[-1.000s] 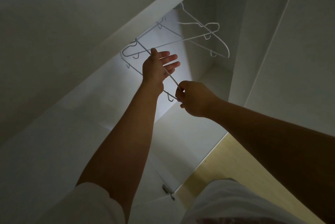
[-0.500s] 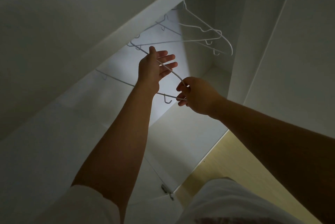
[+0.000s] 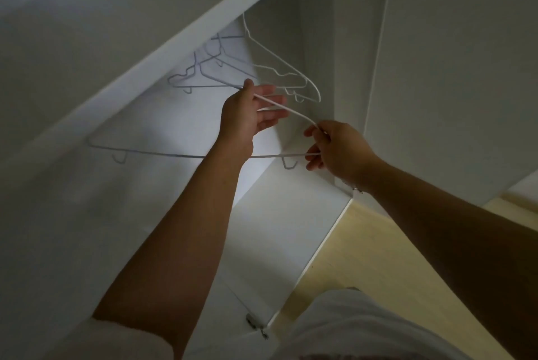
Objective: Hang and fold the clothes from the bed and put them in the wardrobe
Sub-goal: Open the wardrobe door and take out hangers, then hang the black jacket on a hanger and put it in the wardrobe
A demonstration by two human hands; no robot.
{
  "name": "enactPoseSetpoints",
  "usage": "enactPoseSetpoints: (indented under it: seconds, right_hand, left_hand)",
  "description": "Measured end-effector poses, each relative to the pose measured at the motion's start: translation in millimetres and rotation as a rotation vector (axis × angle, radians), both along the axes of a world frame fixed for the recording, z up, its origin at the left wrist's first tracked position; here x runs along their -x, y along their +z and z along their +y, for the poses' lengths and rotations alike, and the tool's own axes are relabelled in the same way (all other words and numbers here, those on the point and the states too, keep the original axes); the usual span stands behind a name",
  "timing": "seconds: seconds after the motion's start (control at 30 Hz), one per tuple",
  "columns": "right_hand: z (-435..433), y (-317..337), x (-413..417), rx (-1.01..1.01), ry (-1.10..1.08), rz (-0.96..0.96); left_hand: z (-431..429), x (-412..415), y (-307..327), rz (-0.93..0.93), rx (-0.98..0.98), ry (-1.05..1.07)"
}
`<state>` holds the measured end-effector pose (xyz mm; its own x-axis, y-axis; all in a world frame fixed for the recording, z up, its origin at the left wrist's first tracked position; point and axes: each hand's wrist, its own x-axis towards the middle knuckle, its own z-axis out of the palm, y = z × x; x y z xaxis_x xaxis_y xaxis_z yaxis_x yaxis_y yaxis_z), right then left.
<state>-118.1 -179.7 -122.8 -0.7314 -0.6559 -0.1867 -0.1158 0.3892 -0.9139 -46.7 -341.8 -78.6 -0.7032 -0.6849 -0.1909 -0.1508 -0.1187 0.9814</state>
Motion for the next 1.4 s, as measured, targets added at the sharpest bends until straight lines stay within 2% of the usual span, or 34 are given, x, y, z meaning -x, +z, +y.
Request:
enactPoseSetpoints:
  seconds: [0.23,0.43,0.57,0.7,0.83,1.03,1.2,1.4]
  right_hand:
    - [66.2,-21.1,35.4,-0.084,-0.207,0.059]
    - [155.2,-25.0,67.9,-0.35,-0.34,0.246]
    - [230.6,-20.3,67.4,-0.199,-0.494,0.305]
    - [320.0,-13.7,55.5,-0.095,-0.661,0.414]
    - [417.4,-4.6,50.6,-0.116,-0.87,0.509]
    - [554.2,13.4,35.5,-0.279,-1.173,0.639]
    - [653.2,24.7,9.0,-0.426,-1.357,0.612]
    - [762.6,16.9,-21.1,-0.488,-1.603,0.491]
  left_hand:
    - [70.3,41.9,-14.9,-0.101,-0.033,-0.102]
    - [166.2,82.6,-32.6,-0.154,-0.036,-0.259]
    - [247.5,101.0,-43.5,-0.146,0.149,-0.39]
    - [335.0,119.2,-36.1,-0.116,0.198,-0.507]
    - [433.4,133.5,-25.8,-0.087,0.167,-0.701]
    - [573.6,147.7,-17.0,-0.092,0.147,-0.96]
    - [680.9,155.0,-16.7,-0.128,0.084,-1.181]
    - [790.1,176.6,-27.2,-0.149,0.08,-1.29]
